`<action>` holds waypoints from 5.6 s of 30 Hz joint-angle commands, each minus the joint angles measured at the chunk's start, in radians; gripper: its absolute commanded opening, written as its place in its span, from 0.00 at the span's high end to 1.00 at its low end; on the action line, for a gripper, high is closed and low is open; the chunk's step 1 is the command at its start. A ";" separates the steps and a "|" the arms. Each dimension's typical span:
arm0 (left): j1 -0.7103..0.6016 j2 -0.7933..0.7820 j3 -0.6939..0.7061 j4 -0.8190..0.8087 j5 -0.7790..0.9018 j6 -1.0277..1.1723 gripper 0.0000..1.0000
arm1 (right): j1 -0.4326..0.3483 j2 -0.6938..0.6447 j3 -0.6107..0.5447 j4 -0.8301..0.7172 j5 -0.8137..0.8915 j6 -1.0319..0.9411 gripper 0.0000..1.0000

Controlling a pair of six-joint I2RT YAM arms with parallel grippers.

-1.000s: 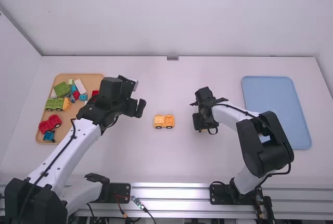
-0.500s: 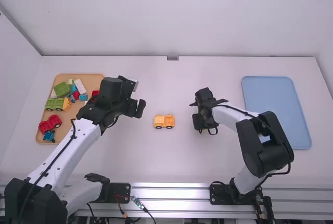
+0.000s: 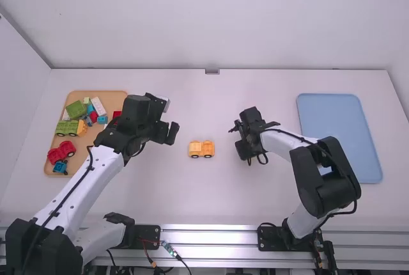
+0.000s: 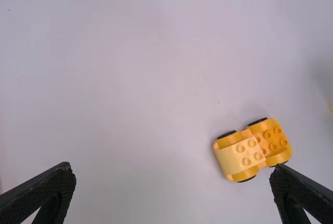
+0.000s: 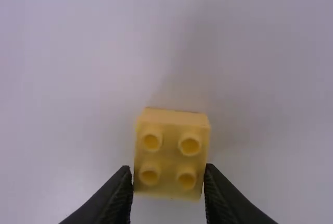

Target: Assemble lego blocks to make yellow taxi

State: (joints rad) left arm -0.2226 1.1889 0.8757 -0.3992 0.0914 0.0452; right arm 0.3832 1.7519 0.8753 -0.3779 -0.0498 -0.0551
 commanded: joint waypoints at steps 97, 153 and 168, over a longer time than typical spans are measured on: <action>-0.006 -0.019 -0.006 -0.041 -0.003 0.013 0.01 | -0.002 0.129 0.118 -0.050 -0.090 -1.080 0.64; 0.130 0.087 -0.220 0.231 0.729 1.150 0.01 | -0.116 -0.420 -0.388 0.552 -0.405 -0.741 0.01; 0.144 0.464 0.070 -0.016 0.914 1.329 0.01 | -0.121 -0.433 -0.421 0.578 -0.449 -0.799 0.01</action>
State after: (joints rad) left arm -0.0860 1.6413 0.9237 -0.4007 0.9291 1.2945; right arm 0.2600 1.3182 0.4171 0.2066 -0.4683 -0.7940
